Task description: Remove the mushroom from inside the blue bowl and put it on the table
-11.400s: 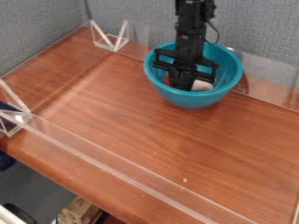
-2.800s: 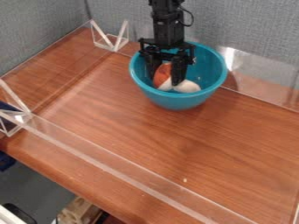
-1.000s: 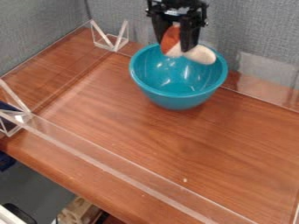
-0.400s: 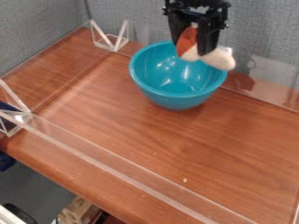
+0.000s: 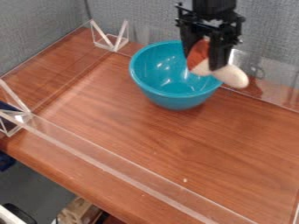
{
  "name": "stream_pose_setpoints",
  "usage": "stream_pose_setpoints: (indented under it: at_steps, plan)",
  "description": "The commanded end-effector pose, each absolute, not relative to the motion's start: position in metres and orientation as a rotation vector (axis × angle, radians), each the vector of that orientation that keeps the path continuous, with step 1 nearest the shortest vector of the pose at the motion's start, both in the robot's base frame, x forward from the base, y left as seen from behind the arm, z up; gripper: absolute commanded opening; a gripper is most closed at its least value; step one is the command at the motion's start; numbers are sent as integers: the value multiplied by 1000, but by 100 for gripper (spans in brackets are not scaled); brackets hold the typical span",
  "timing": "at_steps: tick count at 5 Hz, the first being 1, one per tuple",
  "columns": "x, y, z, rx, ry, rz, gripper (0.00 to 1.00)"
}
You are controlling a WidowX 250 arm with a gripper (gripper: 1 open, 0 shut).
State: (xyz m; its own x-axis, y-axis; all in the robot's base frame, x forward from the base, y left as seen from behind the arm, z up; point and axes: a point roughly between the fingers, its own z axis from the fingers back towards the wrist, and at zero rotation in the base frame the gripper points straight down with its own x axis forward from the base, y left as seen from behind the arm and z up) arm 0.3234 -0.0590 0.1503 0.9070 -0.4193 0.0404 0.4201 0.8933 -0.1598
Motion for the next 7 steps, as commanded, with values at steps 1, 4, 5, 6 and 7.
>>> stream_pose_setpoints:
  at_steps: [1,4,5,6,7]
  plan:
    - [317,-71,170,-164,-69,-497,0]
    - [303,-97,145,-179,-15,-588,0]
    - [300,-101,126,-186,16,-605,0]
    - [309,-97,116,-189,28,-600,0]
    - [322,-91,110,-182,28,-591,0]
